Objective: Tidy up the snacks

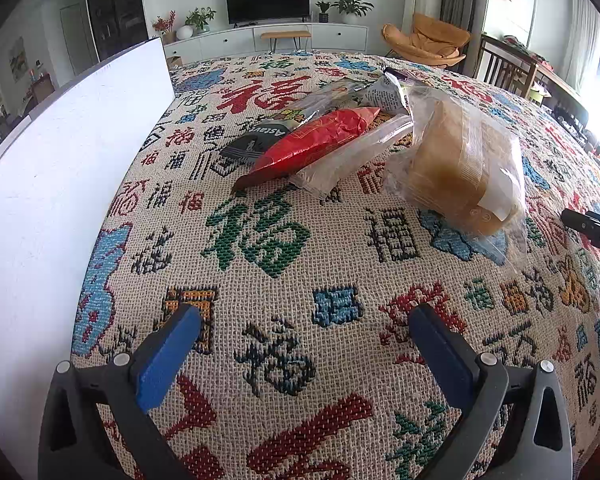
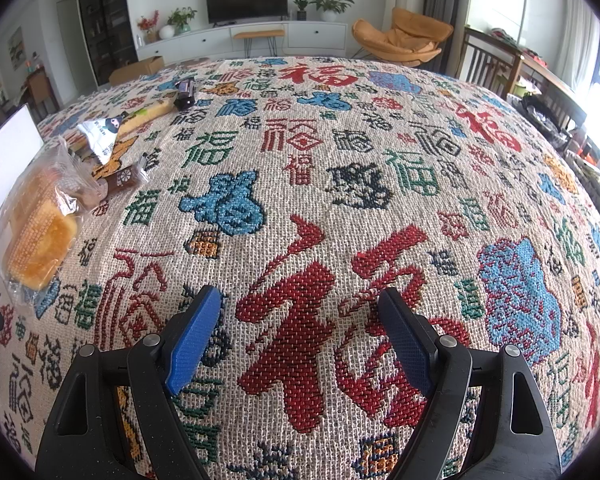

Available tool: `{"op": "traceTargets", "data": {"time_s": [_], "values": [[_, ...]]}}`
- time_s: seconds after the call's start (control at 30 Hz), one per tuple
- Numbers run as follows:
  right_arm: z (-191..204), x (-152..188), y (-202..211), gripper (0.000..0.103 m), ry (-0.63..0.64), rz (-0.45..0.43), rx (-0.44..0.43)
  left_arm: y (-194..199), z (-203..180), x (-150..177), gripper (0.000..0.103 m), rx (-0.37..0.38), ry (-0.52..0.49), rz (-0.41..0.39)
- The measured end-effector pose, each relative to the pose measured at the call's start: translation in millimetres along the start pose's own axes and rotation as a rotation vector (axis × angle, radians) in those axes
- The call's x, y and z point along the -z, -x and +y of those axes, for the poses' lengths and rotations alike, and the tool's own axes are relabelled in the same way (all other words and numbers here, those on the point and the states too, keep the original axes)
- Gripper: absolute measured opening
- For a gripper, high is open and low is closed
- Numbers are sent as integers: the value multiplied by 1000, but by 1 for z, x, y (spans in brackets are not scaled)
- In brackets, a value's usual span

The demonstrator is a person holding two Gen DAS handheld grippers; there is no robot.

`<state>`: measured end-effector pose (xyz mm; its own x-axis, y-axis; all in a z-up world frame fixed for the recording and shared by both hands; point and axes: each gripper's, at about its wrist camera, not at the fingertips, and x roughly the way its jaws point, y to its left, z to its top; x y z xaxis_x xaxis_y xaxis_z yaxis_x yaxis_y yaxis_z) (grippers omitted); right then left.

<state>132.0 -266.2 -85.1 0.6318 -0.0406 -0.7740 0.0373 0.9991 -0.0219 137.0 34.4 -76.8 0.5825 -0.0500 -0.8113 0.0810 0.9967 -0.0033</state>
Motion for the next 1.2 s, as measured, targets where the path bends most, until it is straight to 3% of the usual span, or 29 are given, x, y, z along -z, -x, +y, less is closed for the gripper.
{"op": "traceTargets", "data": {"time_s": [0.37, 0.47, 0.57, 0.7, 0.83, 0.93, 1.0, 1.13, 1.2], "values": [[3, -3, 4, 83, 2, 2, 1, -1, 0, 0, 103, 1, 1, 0], [20, -18, 31, 83, -30, -67, -82, -1, 0, 0, 103, 2, 1, 0], [70, -47, 66, 83, 20, -162, -186, -1, 0, 0, 103, 2, 1, 0], [159, -79, 78, 83, 199, -176, -274, -1, 0, 0, 103, 1, 1, 0], [235, -81, 55, 83, 424, -163, -184, -1, 0, 0, 103, 2, 1, 0], [251, -75, 29, 83, 522, -120, -95, -1, 0, 0, 103, 2, 1, 0], [242, -63, 18, 83, 577, -89, -38, -1, 0, 0, 103, 1, 1, 0], [191, -43, 25, 83, 606, -104, -36, -1, 0, 0, 103, 1, 0, 0], [159, -34, 30, 83, 624, -144, 89, -1, 0, 0, 103, 1, 0, 0]]}}
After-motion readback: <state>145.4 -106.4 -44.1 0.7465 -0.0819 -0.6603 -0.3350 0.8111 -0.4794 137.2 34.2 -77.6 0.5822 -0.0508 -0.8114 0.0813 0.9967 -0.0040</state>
